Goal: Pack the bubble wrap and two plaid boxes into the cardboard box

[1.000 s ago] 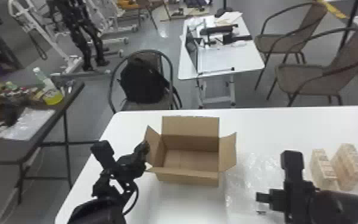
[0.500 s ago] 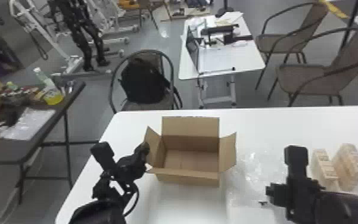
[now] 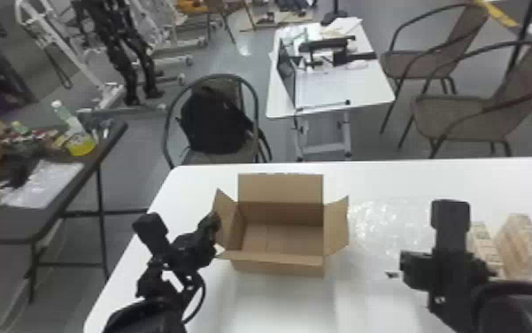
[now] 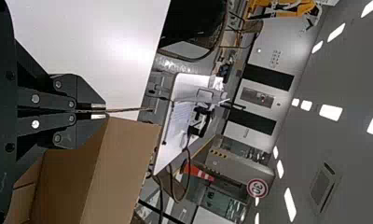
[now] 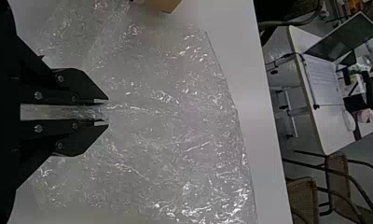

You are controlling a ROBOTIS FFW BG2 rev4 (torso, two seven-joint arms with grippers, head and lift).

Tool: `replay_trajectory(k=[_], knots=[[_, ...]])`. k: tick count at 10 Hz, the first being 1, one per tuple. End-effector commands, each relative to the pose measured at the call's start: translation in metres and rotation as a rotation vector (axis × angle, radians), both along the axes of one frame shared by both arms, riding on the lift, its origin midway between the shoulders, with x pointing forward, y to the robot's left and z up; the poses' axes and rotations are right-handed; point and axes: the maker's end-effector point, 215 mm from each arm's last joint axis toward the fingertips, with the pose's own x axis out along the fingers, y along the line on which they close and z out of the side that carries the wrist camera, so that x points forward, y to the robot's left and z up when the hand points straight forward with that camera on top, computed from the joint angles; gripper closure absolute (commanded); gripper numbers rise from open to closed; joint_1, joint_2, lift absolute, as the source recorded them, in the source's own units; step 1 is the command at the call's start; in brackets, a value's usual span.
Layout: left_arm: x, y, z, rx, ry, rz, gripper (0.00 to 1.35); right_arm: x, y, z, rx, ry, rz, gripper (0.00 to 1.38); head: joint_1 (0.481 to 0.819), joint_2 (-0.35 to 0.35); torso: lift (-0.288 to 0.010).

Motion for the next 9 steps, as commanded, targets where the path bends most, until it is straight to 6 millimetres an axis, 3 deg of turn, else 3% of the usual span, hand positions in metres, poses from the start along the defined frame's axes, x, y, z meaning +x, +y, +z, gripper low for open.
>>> replay_trajectory(k=[1, 4, 6, 7, 9], knots=[[0.0, 0.0, 0.002, -0.001, -0.006, 0.003, 1.21, 0.016, 0.0, 0.046, -0.012, -0.129, -0.008, 1.06, 0.695, 0.291, -0.014], [-0.001, 0.003, 0.001, -0.001, -0.008, 0.009, 1.21, 0.034, 0.003, 0.156, 0.01, -0.383, -0.029, 1.06, 0.695, 0.286, -0.014], [-0.001, 0.003, 0.001, -0.001, -0.008, 0.009, 1.21, 0.033, 0.017, 0.209, 0.074, -0.493, -0.013, 1.06, 0.695, 0.29, -0.014], [-0.001, 0.003, 0.001, 0.002, -0.008, 0.01, 1.21, 0.031, 0.029, 0.223, 0.102, -0.518, 0.014, 1.06, 0.695, 0.293, -0.014], [-0.001, 0.007, 0.004, 0.02, -0.019, 0.031, 1.21, 0.028, 0.076, 0.22, 0.219, -0.471, 0.173, 1.06, 0.695, 0.318, -0.014]])
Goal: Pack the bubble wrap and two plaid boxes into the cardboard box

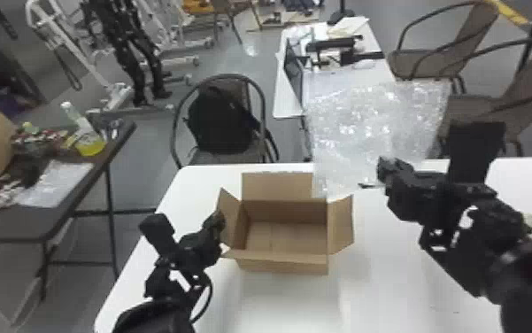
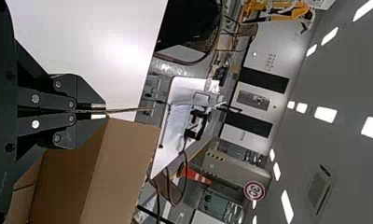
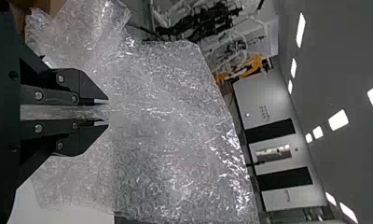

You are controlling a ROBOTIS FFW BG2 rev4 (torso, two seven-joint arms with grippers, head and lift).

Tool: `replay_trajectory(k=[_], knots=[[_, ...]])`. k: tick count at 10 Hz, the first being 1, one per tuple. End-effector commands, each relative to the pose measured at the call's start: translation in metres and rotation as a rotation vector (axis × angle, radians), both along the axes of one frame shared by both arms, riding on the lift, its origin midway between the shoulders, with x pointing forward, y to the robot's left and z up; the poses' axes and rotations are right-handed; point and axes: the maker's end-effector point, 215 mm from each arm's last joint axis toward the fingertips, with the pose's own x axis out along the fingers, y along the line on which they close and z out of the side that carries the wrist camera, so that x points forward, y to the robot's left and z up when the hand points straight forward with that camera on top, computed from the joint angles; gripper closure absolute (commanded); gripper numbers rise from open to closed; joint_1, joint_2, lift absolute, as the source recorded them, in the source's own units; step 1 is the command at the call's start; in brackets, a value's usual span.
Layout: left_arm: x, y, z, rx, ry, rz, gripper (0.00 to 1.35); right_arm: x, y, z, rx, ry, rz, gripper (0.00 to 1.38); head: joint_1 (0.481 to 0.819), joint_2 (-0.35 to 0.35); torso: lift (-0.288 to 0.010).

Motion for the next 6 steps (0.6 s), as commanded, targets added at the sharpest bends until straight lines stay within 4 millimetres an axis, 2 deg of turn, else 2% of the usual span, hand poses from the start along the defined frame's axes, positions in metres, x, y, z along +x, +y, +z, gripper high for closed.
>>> replay_trajectory(k=[1, 3, 5, 6], knots=[[0.001, 0.001, 0.003, 0.017, -0.012, 0.033, 1.21, 0.0, 0.026, -0.013, 0.005, 0.055, 0.11, 1.06, 0.695, 0.345, -0.014], [-0.002, 0.002, 0.003, 0.024, -0.024, 0.103, 1.21, -0.012, 0.06, -0.045, 0.077, 0.159, 0.255, 1.06, 0.695, 0.35, -0.014], [-0.005, -0.008, -0.003, 0.001, -0.017, 0.145, 1.21, -0.028, 0.098, -0.071, 0.147, 0.253, 0.418, 1.06, 0.695, 0.35, -0.014], [-0.004, -0.013, -0.005, -0.009, -0.017, 0.143, 1.21, -0.036, 0.11, -0.086, 0.16, 0.294, 0.478, 1.06, 0.695, 0.35, -0.014]])
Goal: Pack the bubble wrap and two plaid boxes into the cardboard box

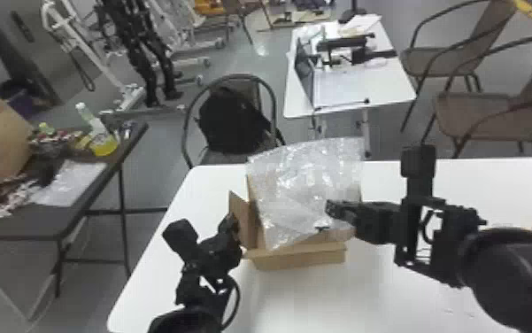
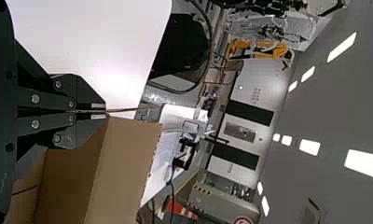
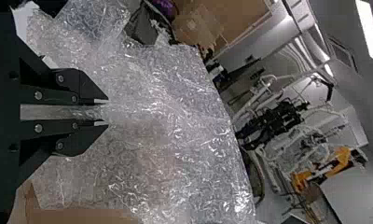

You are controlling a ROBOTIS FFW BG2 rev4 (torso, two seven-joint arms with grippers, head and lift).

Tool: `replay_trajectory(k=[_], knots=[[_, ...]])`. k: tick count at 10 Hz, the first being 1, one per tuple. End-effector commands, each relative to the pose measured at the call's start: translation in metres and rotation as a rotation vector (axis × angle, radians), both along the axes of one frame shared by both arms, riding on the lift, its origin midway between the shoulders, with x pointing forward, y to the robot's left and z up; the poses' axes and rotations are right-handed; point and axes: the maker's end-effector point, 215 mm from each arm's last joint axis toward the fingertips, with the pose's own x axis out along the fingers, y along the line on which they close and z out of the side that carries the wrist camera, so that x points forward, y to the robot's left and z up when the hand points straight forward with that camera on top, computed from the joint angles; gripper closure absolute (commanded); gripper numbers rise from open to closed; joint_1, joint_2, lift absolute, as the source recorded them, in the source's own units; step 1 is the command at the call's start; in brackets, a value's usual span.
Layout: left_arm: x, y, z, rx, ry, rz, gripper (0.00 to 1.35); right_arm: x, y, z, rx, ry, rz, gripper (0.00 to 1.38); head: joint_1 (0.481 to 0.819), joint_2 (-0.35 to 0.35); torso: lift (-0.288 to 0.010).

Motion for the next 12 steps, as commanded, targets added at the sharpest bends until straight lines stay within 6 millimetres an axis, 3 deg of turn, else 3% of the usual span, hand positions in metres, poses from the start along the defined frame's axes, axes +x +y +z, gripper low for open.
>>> replay_trajectory(k=[1, 4, 5, 6, 7, 9, 10, 12], knots=[[0.001, -0.009, -0.001, -0.017, -0.005, -0.004, 1.21, -0.003, 0.002, -0.033, -0.031, 0.052, 0.051, 1.06, 0.695, 0.35, -0.014], [0.002, -0.015, 0.001, -0.027, -0.018, -0.004, 1.21, 0.007, -0.016, -0.076, -0.098, 0.069, 0.058, 1.06, 0.695, 0.35, -0.014], [0.003, -0.019, 0.0, -0.031, -0.015, -0.009, 1.21, 0.004, -0.012, -0.09, -0.072, 0.087, 0.081, 1.06, 0.695, 0.35, -0.014], [0.004, -0.021, 0.0, -0.033, -0.014, -0.011, 1.21, 0.002, -0.007, -0.096, -0.068, 0.092, 0.091, 0.99, 0.695, 0.35, -0.014], [0.005, -0.024, 0.001, -0.035, -0.016, -0.015, 1.21, 0.001, -0.004, -0.096, -0.048, 0.08, 0.095, 0.66, 0.695, 0.35, -0.014], [0.005, -0.023, 0.003, -0.038, -0.022, -0.011, 1.21, 0.004, -0.002, -0.09, -0.001, 0.059, 0.09, 0.29, 0.695, 0.35, -0.014], [0.005, -0.022, 0.003, -0.04, -0.024, -0.009, 1.21, 0.005, 0.002, -0.078, 0.046, 0.033, 0.092, 0.1, 0.695, 0.35, -0.014], [0.005, -0.02, 0.005, -0.044, -0.03, -0.003, 1.21, 0.014, 0.004, -0.027, 0.007, -0.153, 0.115, 0.08, 0.695, 0.35, -0.014]])
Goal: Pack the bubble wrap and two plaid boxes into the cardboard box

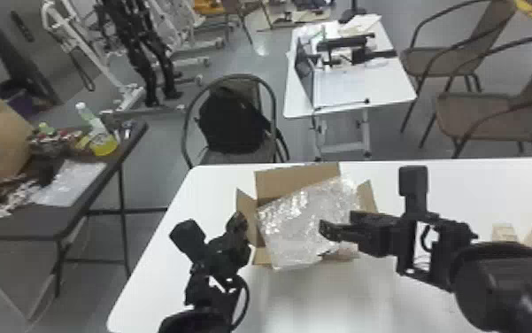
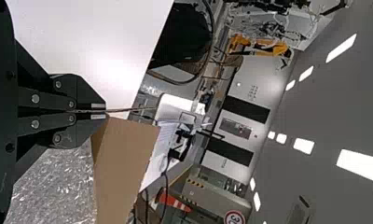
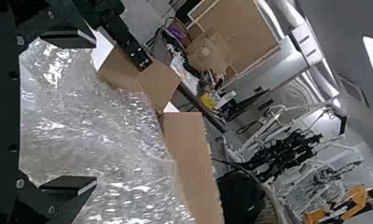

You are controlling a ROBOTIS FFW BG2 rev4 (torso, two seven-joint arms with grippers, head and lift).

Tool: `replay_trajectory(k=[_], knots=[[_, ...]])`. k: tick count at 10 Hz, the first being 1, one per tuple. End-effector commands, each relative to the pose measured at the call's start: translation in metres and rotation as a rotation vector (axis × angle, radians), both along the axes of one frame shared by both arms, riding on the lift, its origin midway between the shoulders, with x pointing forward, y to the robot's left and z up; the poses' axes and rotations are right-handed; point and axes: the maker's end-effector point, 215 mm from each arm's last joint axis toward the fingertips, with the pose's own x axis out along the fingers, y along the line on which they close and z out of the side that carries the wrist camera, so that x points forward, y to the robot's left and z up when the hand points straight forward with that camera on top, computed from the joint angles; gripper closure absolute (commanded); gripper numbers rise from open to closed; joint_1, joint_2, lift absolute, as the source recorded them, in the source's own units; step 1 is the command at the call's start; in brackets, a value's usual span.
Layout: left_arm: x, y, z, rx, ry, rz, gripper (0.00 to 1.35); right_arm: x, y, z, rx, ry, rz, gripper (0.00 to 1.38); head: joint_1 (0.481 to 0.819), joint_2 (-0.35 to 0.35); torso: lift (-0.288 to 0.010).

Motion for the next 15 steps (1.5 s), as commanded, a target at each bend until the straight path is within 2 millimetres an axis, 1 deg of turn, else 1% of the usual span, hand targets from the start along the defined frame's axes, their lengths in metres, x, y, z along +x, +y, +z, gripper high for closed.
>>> replay_trajectory(k=[1, 2, 3, 4, 5, 6, 7, 8, 9, 10, 11, 12, 15], knots=[[-0.001, 0.001, -0.001, -0.01, 0.0, 0.005, 1.21, 0.011, -0.014, 0.044, -0.057, -0.192, -0.03, 0.08, 0.695, 0.35, -0.014], [-0.001, -0.002, -0.001, -0.019, -0.002, 0.002, 1.21, 0.016, -0.037, 0.065, -0.089, -0.322, -0.089, 0.09, 0.695, 0.35, -0.014], [-0.002, -0.003, -0.002, -0.031, -0.003, 0.002, 1.21, 0.021, -0.079, 0.067, -0.143, -0.407, -0.178, 0.11, 0.695, 0.35, -0.014], [-0.004, -0.003, -0.003, -0.039, -0.004, 0.004, 1.21, 0.018, -0.125, 0.053, -0.203, -0.428, -0.294, 0.13, 0.695, 0.35, -0.014], [-0.007, -0.001, -0.006, -0.045, -0.001, 0.01, 1.21, 0.007, -0.172, 0.034, -0.264, -0.415, -0.409, 0.15, 0.695, 0.349, -0.014], [-0.012, 0.002, -0.009, -0.049, 0.003, 0.015, 1.21, -0.007, -0.216, 0.013, -0.328, -0.392, -0.5, 0.15, 0.695, 0.304, -0.014], [-0.015, 0.005, -0.011, -0.052, 0.004, 0.023, 1.21, -0.022, -0.252, -0.007, -0.379, -0.363, -0.557, 0.15, 0.695, 0.264, -0.014], [-0.019, 0.008, -0.013, -0.06, 0.006, 0.03, 1.21, -0.031, -0.271, -0.02, -0.4, -0.336, -0.582, 0.16, 0.695, 0.245, -0.014], [-0.019, 0.008, -0.013, -0.063, 0.004, 0.03, 1.21, -0.038, -0.281, -0.024, -0.419, -0.333, -0.59, 0.15, 0.695, 0.217, -0.014], [-0.018, 0.007, -0.012, -0.063, 0.002, 0.028, 1.21, -0.045, -0.29, -0.028, -0.439, -0.327, -0.605, 0.16, 0.695, 0.205, -0.014], [-0.018, 0.008, -0.012, -0.064, 0.0, 0.031, 1.21, -0.051, -0.301, -0.038, -0.443, -0.294, -0.638, 0.16, 0.695, 0.193, -0.014], [-0.018, 0.008, -0.012, -0.067, -0.001, 0.03, 1.21, -0.054, -0.313, -0.047, -0.472, -0.268, -0.667, 0.16, 0.695, 0.186, -0.014], [-0.018, 0.008, -0.012, -0.069, -0.002, 0.03, 1.21, -0.054, -0.343, -0.063, -0.532, -0.216, -0.781, 0.15, 0.695, 0.15, -0.014]])
